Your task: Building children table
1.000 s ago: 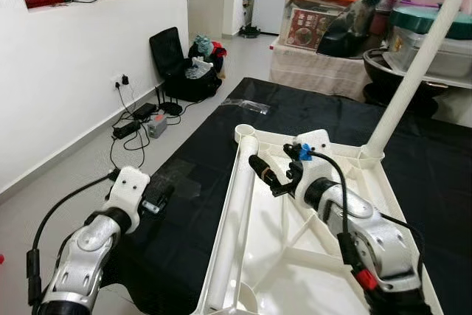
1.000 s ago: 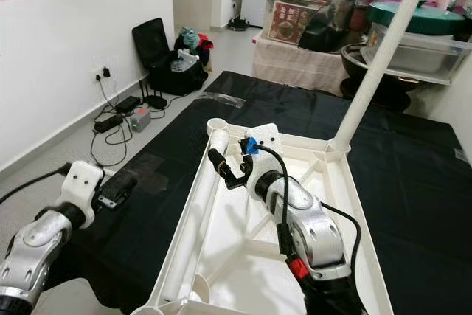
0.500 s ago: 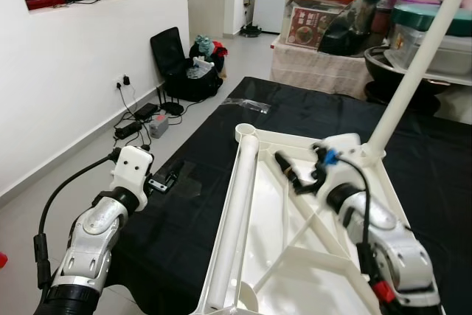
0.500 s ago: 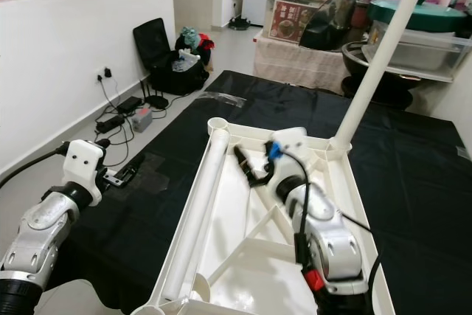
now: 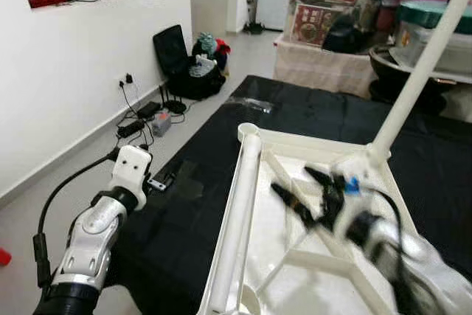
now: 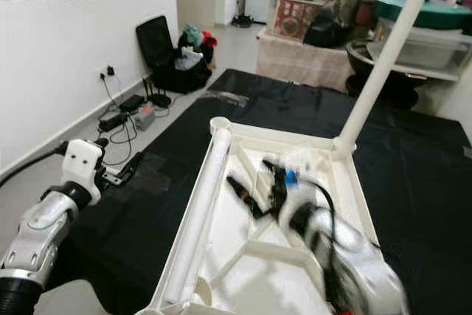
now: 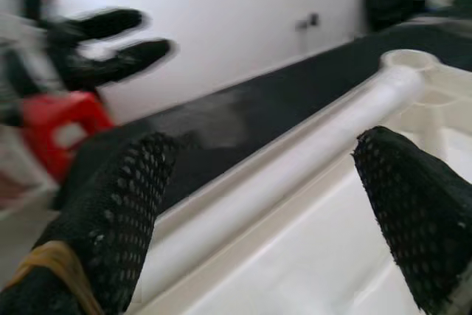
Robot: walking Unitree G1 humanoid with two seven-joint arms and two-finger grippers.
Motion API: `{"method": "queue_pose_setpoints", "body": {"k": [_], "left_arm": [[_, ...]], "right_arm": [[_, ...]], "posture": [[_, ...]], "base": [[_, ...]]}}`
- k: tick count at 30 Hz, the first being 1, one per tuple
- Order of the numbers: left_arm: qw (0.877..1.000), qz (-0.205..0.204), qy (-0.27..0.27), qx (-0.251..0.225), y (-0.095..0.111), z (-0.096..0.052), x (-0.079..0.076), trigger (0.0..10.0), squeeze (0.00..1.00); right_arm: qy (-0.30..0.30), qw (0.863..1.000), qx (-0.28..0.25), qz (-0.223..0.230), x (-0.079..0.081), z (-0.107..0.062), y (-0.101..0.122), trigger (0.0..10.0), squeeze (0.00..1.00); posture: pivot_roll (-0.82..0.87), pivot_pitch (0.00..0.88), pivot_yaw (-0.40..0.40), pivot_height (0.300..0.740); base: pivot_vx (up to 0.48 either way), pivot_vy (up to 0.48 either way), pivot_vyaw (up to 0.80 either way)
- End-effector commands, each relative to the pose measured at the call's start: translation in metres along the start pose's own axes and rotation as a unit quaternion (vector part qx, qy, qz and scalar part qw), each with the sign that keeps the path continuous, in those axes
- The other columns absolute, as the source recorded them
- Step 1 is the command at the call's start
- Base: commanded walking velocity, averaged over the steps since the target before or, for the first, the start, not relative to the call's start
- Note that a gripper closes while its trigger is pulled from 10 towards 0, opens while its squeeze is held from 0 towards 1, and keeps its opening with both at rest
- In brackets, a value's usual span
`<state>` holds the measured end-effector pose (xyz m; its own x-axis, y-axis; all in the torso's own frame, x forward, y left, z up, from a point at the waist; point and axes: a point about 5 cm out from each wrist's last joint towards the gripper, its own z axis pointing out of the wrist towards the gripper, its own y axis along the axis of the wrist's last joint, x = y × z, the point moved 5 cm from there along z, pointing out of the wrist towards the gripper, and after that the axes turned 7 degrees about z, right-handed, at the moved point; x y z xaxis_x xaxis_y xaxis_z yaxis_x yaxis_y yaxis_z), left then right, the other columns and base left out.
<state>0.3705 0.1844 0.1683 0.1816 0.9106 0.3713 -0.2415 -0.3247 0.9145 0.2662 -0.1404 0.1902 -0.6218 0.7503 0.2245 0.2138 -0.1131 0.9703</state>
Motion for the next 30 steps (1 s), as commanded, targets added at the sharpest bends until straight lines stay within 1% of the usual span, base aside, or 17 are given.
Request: {"method": "queue_pose_setpoints", "body": {"k": [1, 3, 4, 5, 6, 8, 9, 10, 11, 13, 14, 16, 17, 23, 25, 26, 30], "left_arm": [[1.000, 0.006, -0.004, 0.001, -0.001, 0.001, -0.001, 10.0, 0.00], [1.000, 0.006, -0.005, 0.001, -0.001, 0.002, -0.002, 10.0, 0.00], [1.000, 0.006, -0.007, 0.002, -0.002, 0.002, -0.003, 10.0, 0.00], [1.000, 0.006, -0.007, 0.002, -0.002, 0.002, -0.003, 10.0, 0.00], [1.000, 0.006, -0.008, 0.002, -0.002, 0.003, -0.004, 10.0, 0.00], [1.000, 0.006, -0.008, 0.002, -0.002, 0.003, -0.004, 10.0, 0.00], [1.000, 0.007, -0.007, 0.002, -0.002, 0.002, -0.004, 10.0, 0.00], [1.000, 0.008, -0.006, 0.004, -0.003, 0.001, -0.002, 10.0, 0.00], [1.000, 0.008, -0.006, 0.004, -0.003, 0.001, -0.002, 10.0, 0.00], [1.000, 0.012, -0.003, 0.009, -0.006, 0.000, 0.000, 10.0, 0.00], [1.000, 0.012, -0.003, 0.009, -0.006, 0.000, 0.000, 10.0, 0.00], [1.000, 0.013, -0.003, 0.011, -0.008, 0.000, -0.001, 10.0, 0.00], [1.000, 0.013, -0.003, 0.010, -0.007, 0.001, -0.002, 10.0, 0.00], [1.000, 0.013, -0.001, 0.010, -0.007, 0.001, -0.001, 10.0, 0.00], [1.000, 0.016, 0.001, 0.013, -0.008, 0.001, 0.001, 10.0, 0.00], [1.000, 0.016, 0.001, 0.013, -0.008, 0.001, 0.001, 10.0, 0.00], [1.000, 0.018, 0.003, 0.015, -0.009, 0.001, 0.002, 10.0, 0.00]], "right_arm": [[0.020, 1.000, -0.008, 0.004, 0.004, -0.009, 0.008, 10.0, 0.31], [0.033, 0.999, -0.002, 0.008, 0.005, -0.015, 0.008, 10.0, 0.36], [0.045, 0.999, 0.011, 0.012, 0.006, -0.021, 0.006, 10.0, 0.45], [0.045, 0.999, 0.011, 0.012, 0.006, -0.021, 0.006, 10.0, 0.45], [0.048, 0.998, 0.041, 0.011, 0.004, -0.027, -0.003, 10.0, 0.55], [0.048, 0.998, 0.041, 0.011, 0.004, -0.027, -0.003, 10.0, 0.55], [0.058, 0.995, 0.079, 0.008, 0.005, -0.036, -0.014, 10.0, 0.58], [0.074, 0.990, 0.121, 0.004, 0.008, -0.046, -0.025, 10.0, 0.57], [0.074, 0.990, 0.121, 0.004, 0.008, -0.046, -0.025, 10.0, 0.57], [0.094, 0.976, 0.194, 0.008, 0.012, -0.066, -0.045, 10.0, 0.55], [0.094, 0.976, 0.194, 0.008, 0.012, -0.066, -0.045, 10.0, 0.55], [0.069, 0.965, 0.254, 0.011, 0.002, -0.077, -0.064, 10.0, 0.54], [0.033, 0.957, 0.288, 0.018, -0.011, -0.082, -0.076, 10.0, 0.53], [0.029, 0.952, 0.303, 0.036, -0.011, -0.086, -0.082, 10.0, 0.52], [-0.014, 0.937, 0.349, 0.027, -0.027, -0.095, -0.098, 10.0, 0.49], [-0.014, 0.937, 0.349, 0.027, -0.027, -0.095, -0.098, 10.0, 0.49], [-0.041, 0.919, 0.392, 0.004, -0.039, -0.108, -0.111, 10.0, 0.49]], "posture": [[0.01, 0.000, -0.067, 0.740], [0.00, 0.000, -0.063, 0.740], [0.00, 0.000, -0.064, 0.740], [0.00, 0.000, -0.064, 0.740], [0.00, 0.000, -0.068, 0.740], [0.00, 0.000, -0.068, 0.740], [0.01, 0.000, -0.070, 0.740], [0.00, 0.000, -0.069, 0.740], [0.00, 0.000, -0.069, 0.740], [0.00, 0.000, -0.068, 0.740], [0.00, 0.000, -0.068, 0.740], [0.00, 0.000, -0.074, 0.740], [0.00, 0.000, -0.075, 0.740], [0.00, 0.000, -0.075, 0.740], [0.01, 0.000, -0.076, 0.740], [0.01, 0.000, -0.076, 0.740], [0.00, 0.000, -0.075, 0.740]], "base": [[0.000, 0.000, 0.00], [0.000, 0.000, 0.00], [0.000, 0.000, 0.00], [0.000, 0.000, 0.00], [0.000, 0.000, 0.00], [0.000, 0.000, 0.00], [0.000, 0.000, 0.00], [0.000, 0.000, 0.00], [0.000, 0.000, 0.00], [0.000, 0.000, 0.00], [0.000, 0.000, 0.00], [0.000, 0.000, 0.00], [0.000, 0.000, 0.00], [0.000, 0.000, 0.00], [0.000, 0.000, 0.00], [0.000, 0.000, 0.00], [0.000, 0.000, 0.00]]}}
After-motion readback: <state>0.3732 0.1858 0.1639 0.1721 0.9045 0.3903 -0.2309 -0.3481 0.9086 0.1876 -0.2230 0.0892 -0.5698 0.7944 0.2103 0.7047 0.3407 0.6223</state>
